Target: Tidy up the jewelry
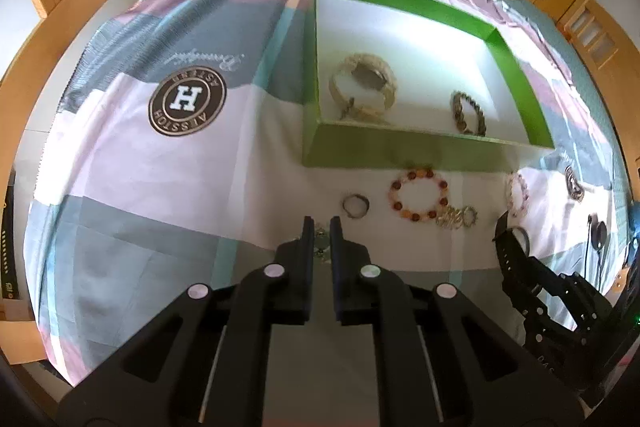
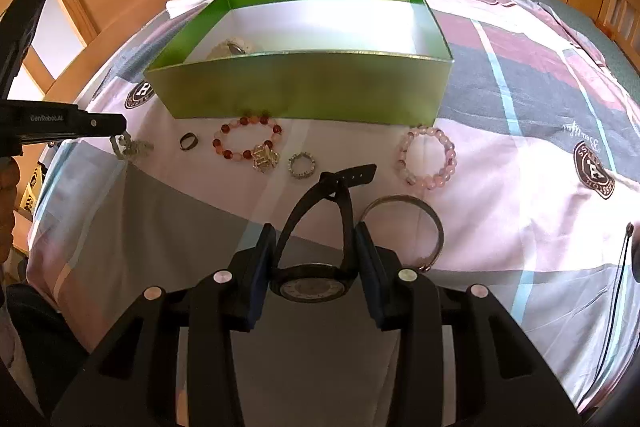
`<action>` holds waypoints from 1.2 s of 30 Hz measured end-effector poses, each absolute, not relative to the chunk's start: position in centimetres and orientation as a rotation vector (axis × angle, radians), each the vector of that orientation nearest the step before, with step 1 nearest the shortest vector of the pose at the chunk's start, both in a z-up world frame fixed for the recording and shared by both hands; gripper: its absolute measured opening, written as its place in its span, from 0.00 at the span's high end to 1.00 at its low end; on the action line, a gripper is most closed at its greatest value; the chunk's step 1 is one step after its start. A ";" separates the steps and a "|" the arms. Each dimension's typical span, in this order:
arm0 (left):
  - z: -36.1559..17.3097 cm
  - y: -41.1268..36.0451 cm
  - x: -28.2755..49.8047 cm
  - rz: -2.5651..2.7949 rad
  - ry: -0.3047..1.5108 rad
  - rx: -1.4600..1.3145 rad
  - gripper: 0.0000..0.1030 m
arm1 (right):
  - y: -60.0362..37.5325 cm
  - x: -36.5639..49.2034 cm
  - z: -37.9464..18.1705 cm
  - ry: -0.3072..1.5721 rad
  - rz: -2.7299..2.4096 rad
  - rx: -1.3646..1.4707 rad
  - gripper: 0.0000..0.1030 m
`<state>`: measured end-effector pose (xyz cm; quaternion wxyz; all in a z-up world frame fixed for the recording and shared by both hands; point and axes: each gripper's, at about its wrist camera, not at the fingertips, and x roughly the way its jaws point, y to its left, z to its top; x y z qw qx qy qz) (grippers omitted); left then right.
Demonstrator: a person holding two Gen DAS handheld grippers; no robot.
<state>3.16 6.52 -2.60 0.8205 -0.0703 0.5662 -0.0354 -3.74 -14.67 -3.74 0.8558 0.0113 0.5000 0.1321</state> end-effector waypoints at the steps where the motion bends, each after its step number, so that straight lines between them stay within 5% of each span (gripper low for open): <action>1: -2.7 6.4 3.2 -0.081 1.209 -0.147 0.92 | -14.7 -3.8 -3.9 1.054 0.277 0.028 0.61; 9: -1.2 5.8 3.1 -0.110 1.157 -0.160 0.92 | -14.6 -3.9 -2.3 1.022 0.290 0.034 0.61; 17: 5.4 4.6 7.1 -0.164 0.980 -0.167 0.92 | -14.3 0.3 5.1 0.837 0.337 0.034 0.62; 26: 0.5 3.4 12.2 -0.140 1.058 -0.155 0.91 | -13.7 7.5 4.6 0.809 0.302 0.030 0.69; 27: 0.0 3.4 12.4 -0.125 1.072 -0.152 0.88 | -13.5 8.2 4.1 0.812 0.288 0.016 0.66; 29: -0.5 3.7 12.4 -0.108 1.091 -0.153 0.62 | -14.0 8.6 3.8 0.823 0.264 0.027 0.62; 36: 1.9 3.2 10.6 -0.137 1.016 -0.121 0.48 | -17.6 4.4 3.9 0.849 0.272 0.108 0.45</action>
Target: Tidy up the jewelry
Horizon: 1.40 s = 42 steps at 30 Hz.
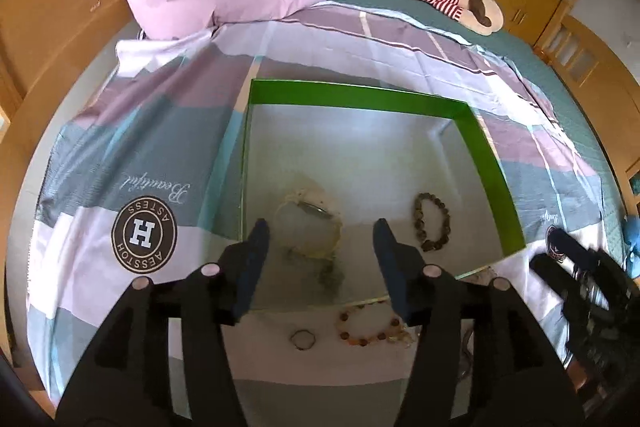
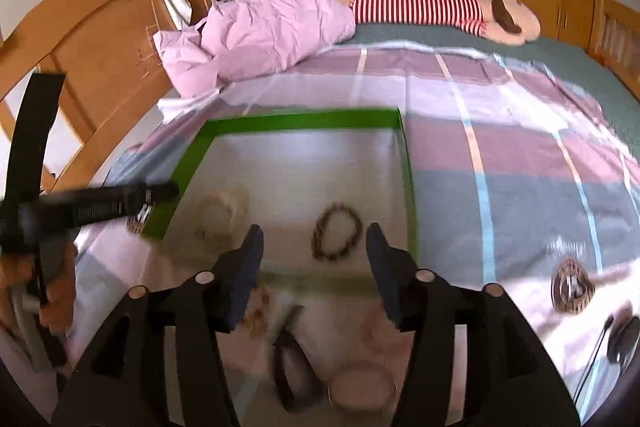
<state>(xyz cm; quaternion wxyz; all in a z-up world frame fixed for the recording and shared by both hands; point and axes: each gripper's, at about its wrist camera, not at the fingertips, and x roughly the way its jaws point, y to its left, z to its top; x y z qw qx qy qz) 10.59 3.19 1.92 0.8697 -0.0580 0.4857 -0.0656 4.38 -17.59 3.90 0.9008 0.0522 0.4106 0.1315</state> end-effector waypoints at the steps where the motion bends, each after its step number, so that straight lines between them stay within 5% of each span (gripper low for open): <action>1: 2.1 3.0 10.3 -0.140 1.018 -0.116 0.47 | -18.2 3.3 3.6 0.864 0.273 0.117 0.43; 8: 2.4 2.4 4.3 -0.186 1.041 -0.064 0.36 | -16.9 -1.6 -1.0 1.009 0.333 0.068 0.35; 16: -2.8 -2.2 2.3 -0.298 1.213 0.013 0.35 | -19.1 -2.8 -3.8 1.062 0.159 0.019 0.35; 20: -4.2 -5.7 0.5 -0.365 1.247 0.105 0.25 | -21.9 -2.5 -3.9 1.079 0.088 0.071 0.34; 32: -8.2 -6.6 0.5 -0.271 1.349 0.236 0.23 | -19.1 -2.3 -5.9 1.130 0.191 -0.043 0.34; 37: -8.9 -5.7 0.9 -0.240 1.374 0.246 0.31 | -17.9 -1.9 -6.6 1.132 0.206 -0.088 0.35; 41: -8.5 -5.8 0.5 -0.268 1.366 0.238 0.60 | -17.5 -1.6 -7.2 1.129 0.185 -0.094 0.43; 42: -8.4 -5.8 0.5 -0.270 1.363 0.242 0.60 | -17.5 -1.7 -7.1 1.122 0.181 -0.103 0.44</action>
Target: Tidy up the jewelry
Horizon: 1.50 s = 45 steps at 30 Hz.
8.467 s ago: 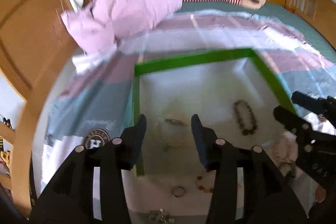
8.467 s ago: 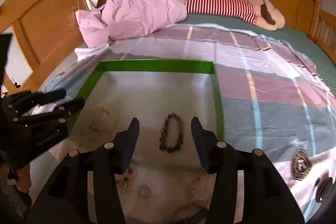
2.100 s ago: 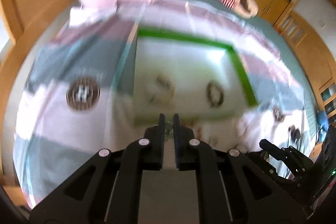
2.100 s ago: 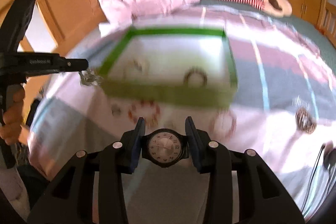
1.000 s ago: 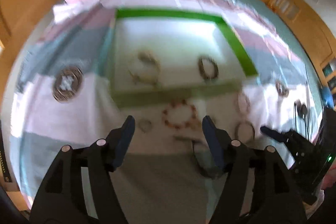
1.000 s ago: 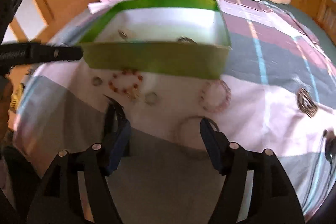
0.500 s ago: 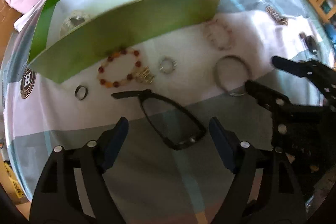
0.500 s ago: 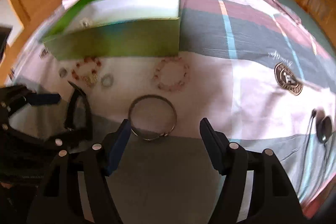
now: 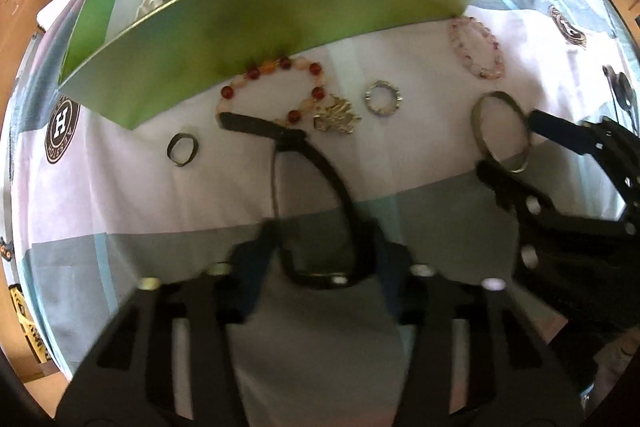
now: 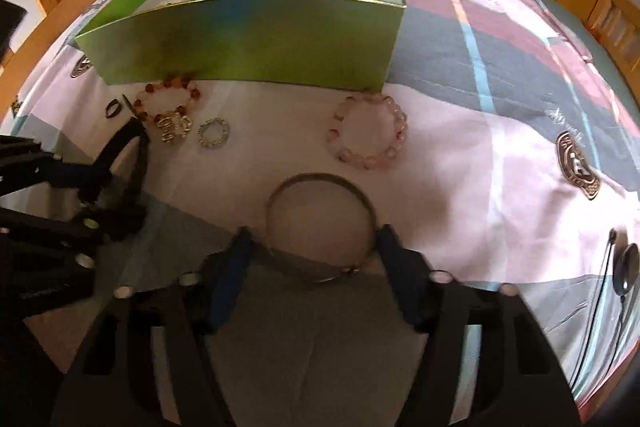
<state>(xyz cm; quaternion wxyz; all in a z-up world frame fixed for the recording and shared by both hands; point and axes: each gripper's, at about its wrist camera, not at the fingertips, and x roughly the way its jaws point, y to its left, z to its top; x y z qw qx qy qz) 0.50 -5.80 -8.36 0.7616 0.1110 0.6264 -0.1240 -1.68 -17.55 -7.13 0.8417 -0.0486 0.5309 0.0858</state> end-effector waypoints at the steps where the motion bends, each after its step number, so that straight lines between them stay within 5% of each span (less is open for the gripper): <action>1: -8.2 -5.7 0.5 -0.271 1.360 0.239 0.61 | -17.5 -1.9 -7.1 1.117 0.187 -0.108 0.44; 11: -4.3 -2.7 0.6 -0.288 1.267 0.130 0.62 | -18.4 -2.5 -3.8 1.058 0.201 -0.048 0.45; 12: -3.7 -2.3 0.6 -0.291 1.248 0.116 0.62 | -18.6 -2.5 -3.0 1.043 0.201 -0.041 0.47; 14: -2.1 -1.5 0.9 -0.298 1.191 0.081 0.62 | -18.7 -2.3 -1.5 1.018 0.209 -0.030 0.68; 19: 1.0 0.0 2.7 -0.303 1.078 -0.002 0.62 | -18.7 -1.1 2.0 0.946 0.214 -0.039 0.68; 22: 0.7 -0.3 3.8 -0.289 1.086 -0.019 0.62 | -19.5 -0.8 2.4 0.938 0.206 0.000 0.66; 27: -0.2 -0.4 3.2 -0.295 1.120 0.010 0.62 | -18.9 -1.0 -1.8 1.030 0.209 -0.043 0.25; 28: -0.3 -0.6 3.1 -0.298 1.119 0.014 0.62 | -18.4 -1.0 -2.8 1.047 0.220 -0.062 0.24; 33: -0.5 -0.7 2.8 -0.299 1.121 0.021 0.62 | -16.2 -0.5 -7.1 1.112 0.195 -0.162 0.24; 36: -0.5 -0.5 2.8 -0.296 1.121 0.017 0.62 | -16.7 -0.2 -7.2 1.120 0.209 -0.090 0.43; 45: 2.3 0.3 2.8 -0.316 1.051 -0.024 0.62 | -17.8 -0.6 -1.0 0.995 0.249 -0.009 0.44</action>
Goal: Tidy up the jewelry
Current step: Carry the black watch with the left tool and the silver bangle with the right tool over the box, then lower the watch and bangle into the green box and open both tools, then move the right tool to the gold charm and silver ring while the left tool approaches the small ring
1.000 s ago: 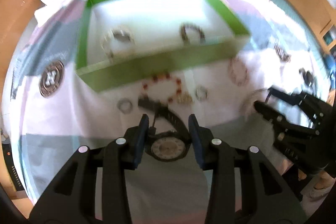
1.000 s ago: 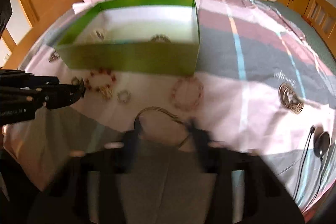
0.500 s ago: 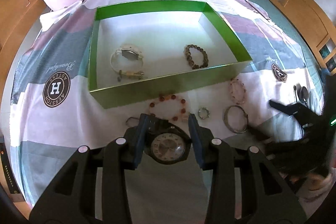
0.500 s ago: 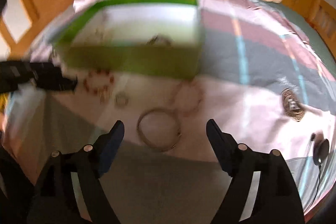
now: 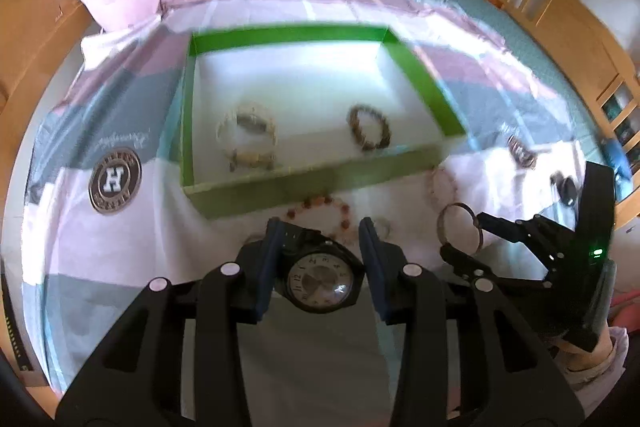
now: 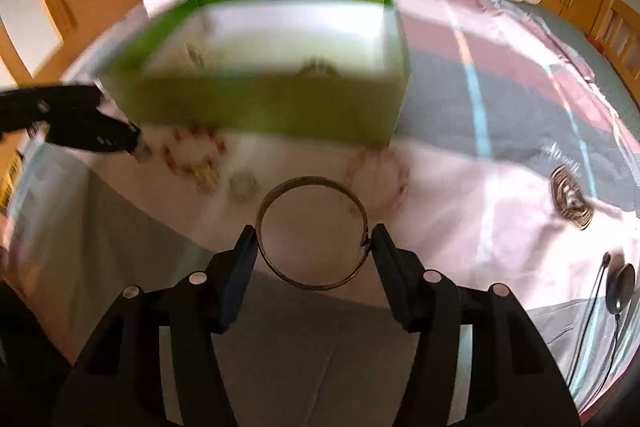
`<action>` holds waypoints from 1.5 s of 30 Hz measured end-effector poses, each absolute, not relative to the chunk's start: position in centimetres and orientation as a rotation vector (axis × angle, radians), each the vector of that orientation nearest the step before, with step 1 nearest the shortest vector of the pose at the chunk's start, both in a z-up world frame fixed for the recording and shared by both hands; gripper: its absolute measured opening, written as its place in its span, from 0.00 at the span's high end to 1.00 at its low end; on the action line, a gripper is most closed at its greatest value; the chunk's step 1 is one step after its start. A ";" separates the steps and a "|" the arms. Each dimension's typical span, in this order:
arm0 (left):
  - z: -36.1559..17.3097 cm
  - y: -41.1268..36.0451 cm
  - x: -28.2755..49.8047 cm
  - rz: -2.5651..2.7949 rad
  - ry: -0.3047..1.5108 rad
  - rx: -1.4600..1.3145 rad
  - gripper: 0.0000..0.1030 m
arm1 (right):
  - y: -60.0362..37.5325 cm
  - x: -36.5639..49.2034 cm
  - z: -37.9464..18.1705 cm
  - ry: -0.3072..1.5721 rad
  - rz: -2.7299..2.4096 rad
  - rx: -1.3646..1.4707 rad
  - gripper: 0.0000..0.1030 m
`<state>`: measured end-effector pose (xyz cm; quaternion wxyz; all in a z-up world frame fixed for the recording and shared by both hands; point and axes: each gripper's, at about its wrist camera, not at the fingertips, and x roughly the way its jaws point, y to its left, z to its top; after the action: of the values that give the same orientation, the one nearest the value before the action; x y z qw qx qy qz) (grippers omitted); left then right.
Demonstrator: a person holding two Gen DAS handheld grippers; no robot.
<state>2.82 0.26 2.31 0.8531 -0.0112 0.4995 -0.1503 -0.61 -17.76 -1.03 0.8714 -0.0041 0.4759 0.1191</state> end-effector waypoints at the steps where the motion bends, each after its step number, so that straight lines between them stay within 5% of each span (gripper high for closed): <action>1: 3.5 0.5 3.2 -0.326 1.023 -0.042 0.62 | -17.9 -0.4 -0.1 0.973 0.256 0.003 0.44; 7: 6.6 1.3 6.4 -0.287 0.916 -0.064 0.62 | -16.1 4.2 4.5 0.863 0.266 -0.015 0.44; 18: 2.6 3.7 11.6 -0.220 0.981 -0.163 0.61 | -13.4 10.2 0.6 0.935 0.280 -0.014 0.43; 22: 3.0 3.7 11.2 -0.200 0.961 -0.159 0.31 | -15.4 8.6 2.1 0.894 0.282 0.021 0.30; 32: 3.2 1.0 4.0 -0.339 1.043 -0.006 0.30 | -21.1 1.0 -1.2 0.985 0.263 0.124 0.29; 45: -4.9 5.2 5.7 -0.092 1.302 -0.118 0.34 | -10.8 2.1 -6.2 1.053 0.416 -0.051 0.49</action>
<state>5.67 5.19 -4.95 0.7927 -0.0548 0.6056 -0.0427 2.12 -10.78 -6.22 0.8438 -0.0243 0.4986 0.1972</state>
